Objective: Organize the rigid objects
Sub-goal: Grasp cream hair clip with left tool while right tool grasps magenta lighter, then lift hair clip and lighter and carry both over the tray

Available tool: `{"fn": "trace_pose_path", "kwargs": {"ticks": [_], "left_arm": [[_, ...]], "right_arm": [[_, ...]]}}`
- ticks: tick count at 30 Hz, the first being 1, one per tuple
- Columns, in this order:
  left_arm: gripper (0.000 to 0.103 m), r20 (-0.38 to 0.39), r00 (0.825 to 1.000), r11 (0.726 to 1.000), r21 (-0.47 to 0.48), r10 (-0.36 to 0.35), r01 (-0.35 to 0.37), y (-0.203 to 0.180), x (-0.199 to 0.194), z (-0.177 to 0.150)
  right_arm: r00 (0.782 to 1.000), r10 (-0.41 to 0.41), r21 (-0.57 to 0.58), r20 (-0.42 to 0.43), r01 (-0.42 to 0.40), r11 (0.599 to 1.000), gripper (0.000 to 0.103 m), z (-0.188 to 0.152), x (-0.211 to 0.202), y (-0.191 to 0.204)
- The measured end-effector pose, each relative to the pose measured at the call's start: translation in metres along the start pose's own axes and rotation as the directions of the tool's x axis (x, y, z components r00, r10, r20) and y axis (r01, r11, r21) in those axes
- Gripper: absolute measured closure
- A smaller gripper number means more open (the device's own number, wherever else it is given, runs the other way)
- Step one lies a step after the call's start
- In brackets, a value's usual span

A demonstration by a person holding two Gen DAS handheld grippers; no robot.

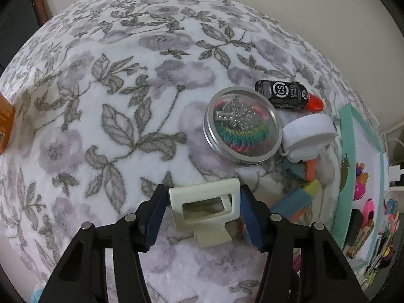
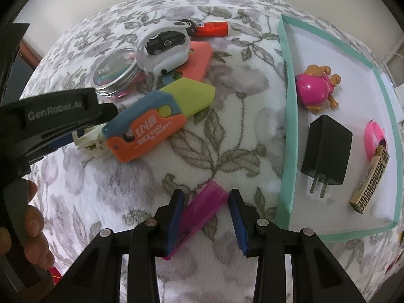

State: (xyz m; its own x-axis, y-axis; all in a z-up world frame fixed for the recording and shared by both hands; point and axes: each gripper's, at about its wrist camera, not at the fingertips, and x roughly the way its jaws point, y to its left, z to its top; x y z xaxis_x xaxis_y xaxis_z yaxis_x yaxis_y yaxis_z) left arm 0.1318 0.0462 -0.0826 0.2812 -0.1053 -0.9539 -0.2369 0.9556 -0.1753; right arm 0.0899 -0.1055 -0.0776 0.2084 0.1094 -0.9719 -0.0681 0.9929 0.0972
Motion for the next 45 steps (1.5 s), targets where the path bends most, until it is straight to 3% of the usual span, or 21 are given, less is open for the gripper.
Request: {"fn": "trace_pose_path", "kwargs": {"ticks": [16, 24, 27, 30, 33, 37, 45], "left_arm": [[0.044, -0.023, 0.999, 0.999, 0.006, 0.038, -0.038, 0.007, 0.001, -0.015], [0.044, -0.026, 0.999, 0.999, 0.009, 0.042, -0.041, 0.005, 0.0, -0.014], [0.044, -0.026, 0.999, 0.999, 0.008, 0.042, -0.042, 0.005, 0.0, -0.014], [0.044, -0.027, 0.999, 0.999, 0.006, 0.038, -0.038, 0.006, 0.0, -0.013], [0.044, -0.028, 0.999, 0.999, 0.008, 0.041, -0.04, 0.005, 0.0, -0.013], [0.044, -0.028, 0.999, 0.999, 0.004, 0.038, -0.038, 0.006, 0.0, -0.013], [0.044, -0.03, 0.999, 0.999, 0.005, 0.039, -0.039, 0.005, 0.0, -0.013]], "right_arm": [[0.996, -0.019, 0.013, -0.084, 0.02, 1.0, 0.062, -0.019, -0.003, -0.001], [0.991, -0.015, -0.011, -0.13, 0.014, 1.0, 0.052, -0.029, -0.002, 0.004], [0.987, -0.037, -0.035, -0.156, 0.032, 0.999, 0.039, -0.034, -0.001, 0.004], [0.986, -0.051, -0.06, -0.157, 0.042, 0.997, 0.039, -0.037, 0.002, 0.009], [0.987, -0.051, -0.075, -0.155, 0.039, 0.996, 0.051, -0.033, 0.0, 0.009], [0.99, -0.039, -0.098, -0.138, 0.026, 0.995, 0.078, -0.029, -0.004, 0.01], [0.995, -0.036, -0.131, -0.093, 0.023, 0.991, 0.082, -0.027, -0.004, 0.011]]}}
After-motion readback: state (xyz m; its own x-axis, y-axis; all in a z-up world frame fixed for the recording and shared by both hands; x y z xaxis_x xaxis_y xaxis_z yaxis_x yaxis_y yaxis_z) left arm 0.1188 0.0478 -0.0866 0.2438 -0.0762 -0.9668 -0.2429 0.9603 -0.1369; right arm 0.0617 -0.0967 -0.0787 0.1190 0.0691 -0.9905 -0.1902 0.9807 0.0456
